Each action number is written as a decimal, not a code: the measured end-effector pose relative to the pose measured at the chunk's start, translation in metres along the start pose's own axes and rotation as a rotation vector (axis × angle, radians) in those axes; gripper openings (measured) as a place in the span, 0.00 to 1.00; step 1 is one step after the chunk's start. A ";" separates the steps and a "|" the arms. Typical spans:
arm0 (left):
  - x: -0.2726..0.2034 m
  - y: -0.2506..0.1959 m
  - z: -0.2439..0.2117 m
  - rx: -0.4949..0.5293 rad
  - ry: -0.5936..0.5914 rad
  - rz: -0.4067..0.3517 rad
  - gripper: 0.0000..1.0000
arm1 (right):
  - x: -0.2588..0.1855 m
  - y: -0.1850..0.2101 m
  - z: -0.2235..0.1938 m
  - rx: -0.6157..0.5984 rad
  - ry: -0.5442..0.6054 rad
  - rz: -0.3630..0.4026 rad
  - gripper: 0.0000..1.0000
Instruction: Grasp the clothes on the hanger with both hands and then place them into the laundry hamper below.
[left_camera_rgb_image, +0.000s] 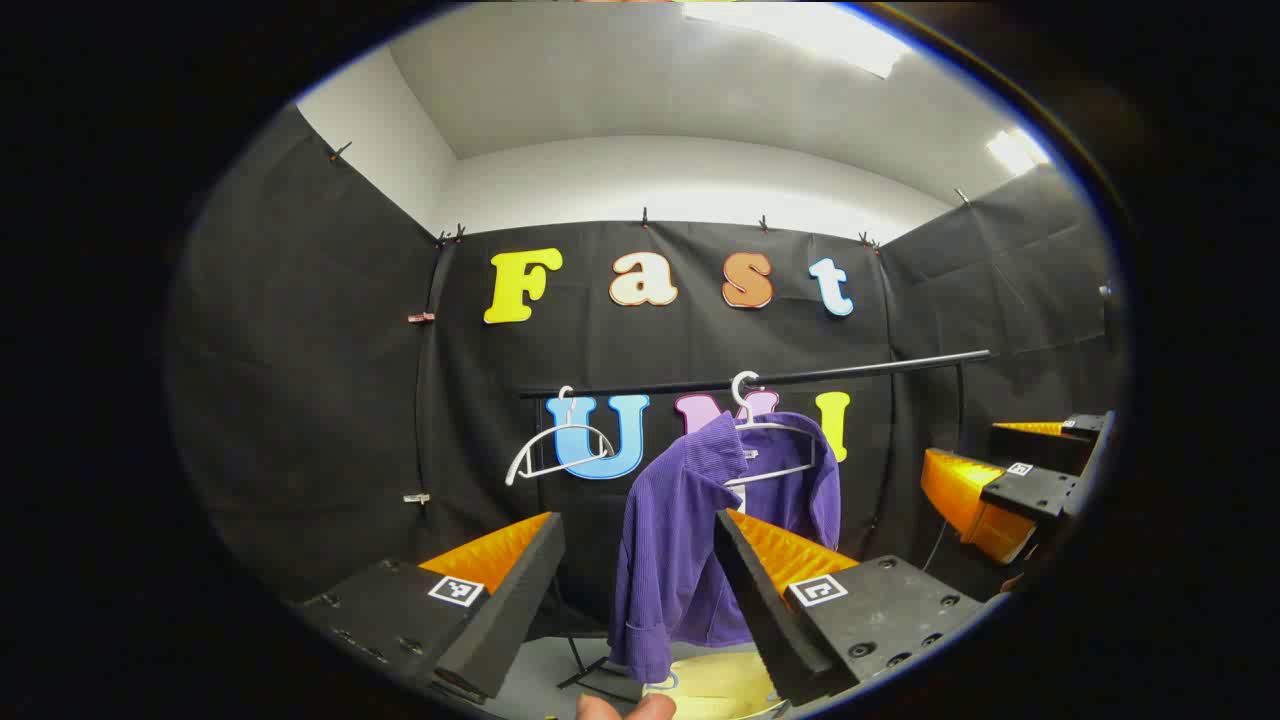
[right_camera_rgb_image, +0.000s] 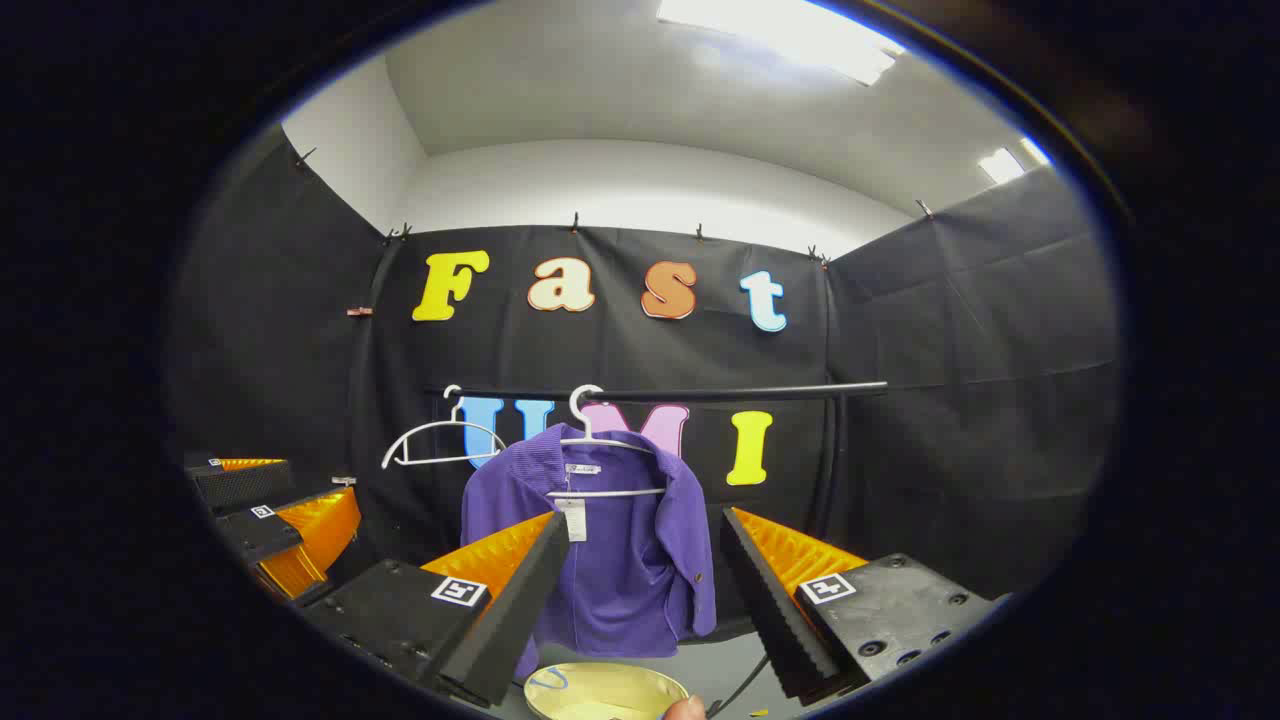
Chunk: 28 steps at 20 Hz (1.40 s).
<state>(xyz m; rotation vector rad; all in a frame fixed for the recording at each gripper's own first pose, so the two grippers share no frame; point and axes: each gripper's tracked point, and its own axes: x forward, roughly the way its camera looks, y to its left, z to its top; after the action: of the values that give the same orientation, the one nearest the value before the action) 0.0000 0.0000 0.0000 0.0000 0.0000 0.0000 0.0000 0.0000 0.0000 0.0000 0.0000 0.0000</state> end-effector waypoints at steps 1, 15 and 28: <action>0.000 -0.002 0.001 -0.002 -0.002 -0.005 0.95 | -0.001 -0.004 0.001 0.000 -0.005 -0.010 0.97; 0.004 -0.003 0.003 -0.003 0.000 0.007 0.92 | 0.005 -0.003 -0.001 0.005 0.001 -0.003 0.97; -0.010 0.008 -0.001 -0.001 0.010 0.065 0.94 | 0.009 -0.004 -0.016 0.058 0.027 0.029 0.97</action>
<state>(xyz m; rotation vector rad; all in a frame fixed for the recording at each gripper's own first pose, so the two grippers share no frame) -0.0095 0.0077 -0.0009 -0.0013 0.0096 0.0649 0.0091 -0.0044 -0.0164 0.0581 0.0273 0.0288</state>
